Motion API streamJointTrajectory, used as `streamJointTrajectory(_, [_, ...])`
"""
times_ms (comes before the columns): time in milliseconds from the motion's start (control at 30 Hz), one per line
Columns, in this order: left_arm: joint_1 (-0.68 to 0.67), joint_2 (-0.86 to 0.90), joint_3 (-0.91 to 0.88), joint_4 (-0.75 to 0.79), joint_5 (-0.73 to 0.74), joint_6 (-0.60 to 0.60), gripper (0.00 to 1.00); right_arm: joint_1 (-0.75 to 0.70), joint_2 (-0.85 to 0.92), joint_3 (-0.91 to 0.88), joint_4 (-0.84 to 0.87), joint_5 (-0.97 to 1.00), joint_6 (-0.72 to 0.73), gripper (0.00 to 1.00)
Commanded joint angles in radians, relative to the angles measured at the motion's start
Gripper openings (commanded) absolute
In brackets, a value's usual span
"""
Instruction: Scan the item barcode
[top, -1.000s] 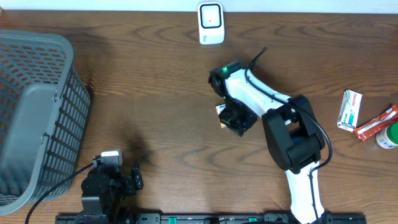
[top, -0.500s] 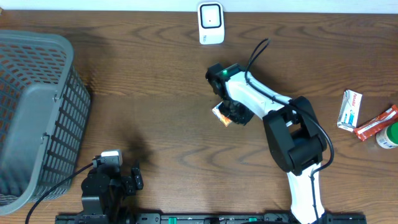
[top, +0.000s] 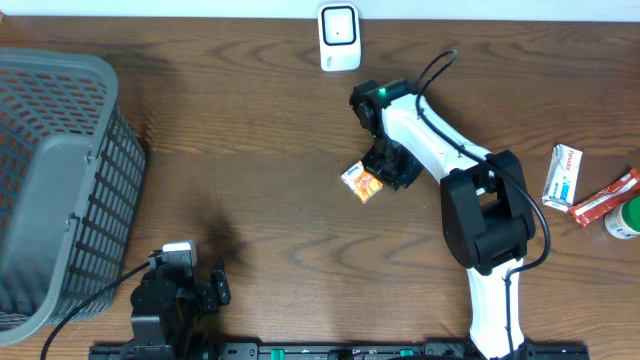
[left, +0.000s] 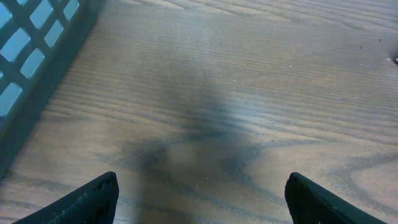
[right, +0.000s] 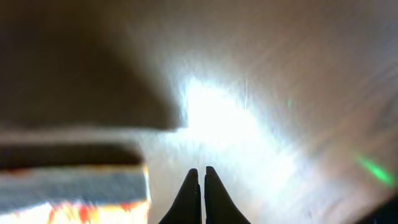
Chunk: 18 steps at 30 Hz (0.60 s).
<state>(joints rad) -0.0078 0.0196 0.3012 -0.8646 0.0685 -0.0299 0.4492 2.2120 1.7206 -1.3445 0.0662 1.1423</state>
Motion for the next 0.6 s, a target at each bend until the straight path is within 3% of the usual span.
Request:
streamJointTrajectory(0, [-0.003, -0.003, -0.003, -0.003, -0.009, -0.010, 0.86, 0.011, 0.004, 0.000, 0.000, -0.106, 0.021, 0.04])
streamJointTrajectory(267, [-0.003, -0.003, -0.003, -0.003, -0.009, -0.010, 0.86, 0.060, 0.004, -0.016, 0.215, -0.012, 0.050, 0.11])
streamJointTrajectory(400, [-0.003, -0.003, -0.003, -0.003, -0.009, -0.009, 0.86, 0.056, 0.003, -0.008, 0.264, 0.060, 0.029, 0.07])
streamJointTrajectory(433, [-0.003, -0.003, -0.003, -0.003, -0.009, -0.010, 0.86, 0.054, 0.003, -0.002, 0.258, 0.060, 0.010, 0.11])
streamJointTrajectory(467, [-0.003, -0.003, -0.003, -0.003, -0.009, -0.009, 0.86, 0.050, 0.002, 0.011, 0.233, 0.059, -0.018, 0.25])
streamJointTrajectory(533, [-0.003, -0.003, -0.003, -0.003, -0.009, -0.010, 0.86, 0.047, -0.010, 0.040, 0.170, 0.056, -0.060, 0.40])
streamJointTrajectory(567, [-0.003, -0.003, -0.003, -0.003, -0.009, -0.010, 0.86, 0.047, -0.031, 0.072, 0.108, 0.057, -0.097, 0.52])
